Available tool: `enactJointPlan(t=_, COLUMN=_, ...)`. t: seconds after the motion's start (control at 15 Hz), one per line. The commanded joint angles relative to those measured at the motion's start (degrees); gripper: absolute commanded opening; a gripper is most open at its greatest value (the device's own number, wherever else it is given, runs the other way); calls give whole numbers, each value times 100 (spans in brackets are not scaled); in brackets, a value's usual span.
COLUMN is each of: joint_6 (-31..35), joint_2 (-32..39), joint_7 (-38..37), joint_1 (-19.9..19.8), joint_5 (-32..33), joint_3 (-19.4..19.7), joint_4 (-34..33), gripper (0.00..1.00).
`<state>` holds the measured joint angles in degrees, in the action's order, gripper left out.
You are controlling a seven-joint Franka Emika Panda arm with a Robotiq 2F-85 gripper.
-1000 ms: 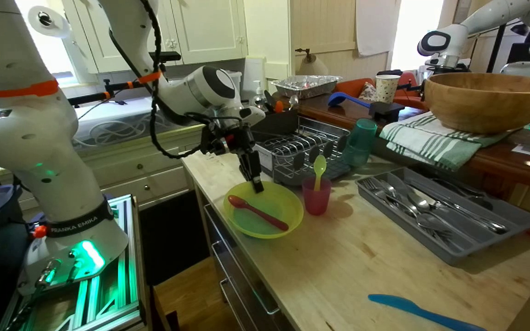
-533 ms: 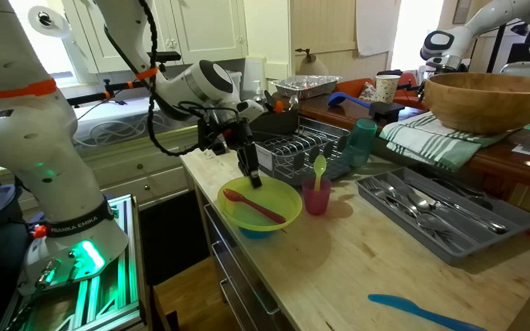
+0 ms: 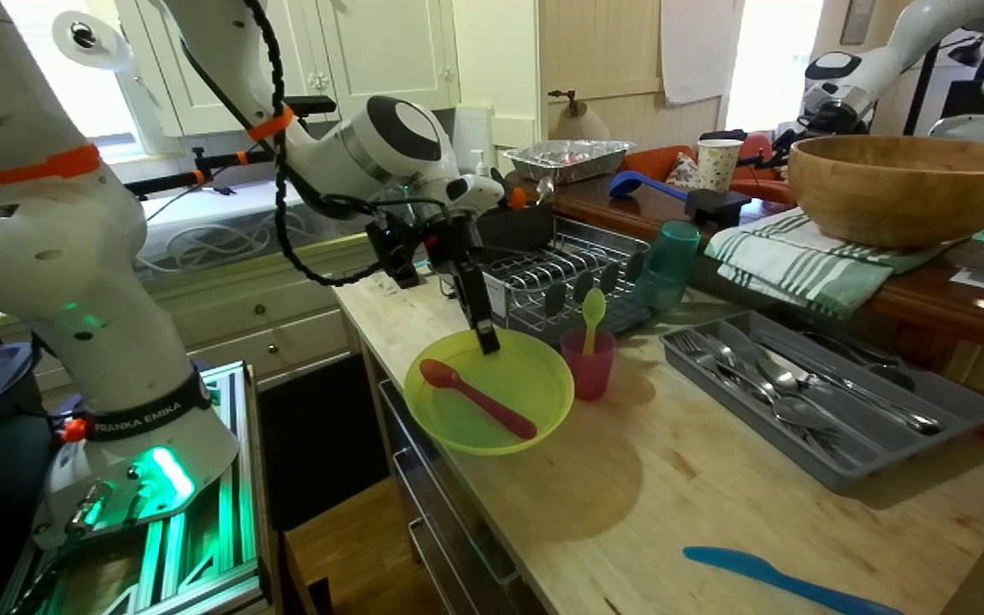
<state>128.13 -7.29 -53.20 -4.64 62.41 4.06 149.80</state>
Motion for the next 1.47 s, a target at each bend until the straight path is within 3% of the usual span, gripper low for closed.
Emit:
enactJointPlan(t=0.0, joint_6=418, joint_2=-79, joint_7=-104, joint_1=-279, joint_5=250, joint_3=271, joint_4=-24, gripper=3)
enactJointPlan(t=0.33, joint_6=658, joint_2=68, joint_7=225, joint_1=-542, joint_5=231, joint_3=564, joint_4=-259, gripper=3)
enactJointPlan(t=0.4, joint_6=491, joint_2=-47, joint_7=117, joint_1=-471, joint_5=153, joint_3=472, joint_4=-157, gripper=12)
enactJointPlan(t=0.8, joint_6=521, joint_2=-5, joint_7=195, joint_1=-525, joint_5=153, joint_3=526, joint_4=-224, gripper=12)
enactJointPlan(t=0.87, joint_6=521, joint_2=-4, joint_7=195, joint_1=-525, joint_5=153, joint_3=526, joint_4=-224, gripper=3)
enactJointPlan(t=1.4, joint_6=669, joint_2=593, joint_7=-331, joint_1=-721, joint_5=688, joint_3=678, joint_4=-685, gripper=3)
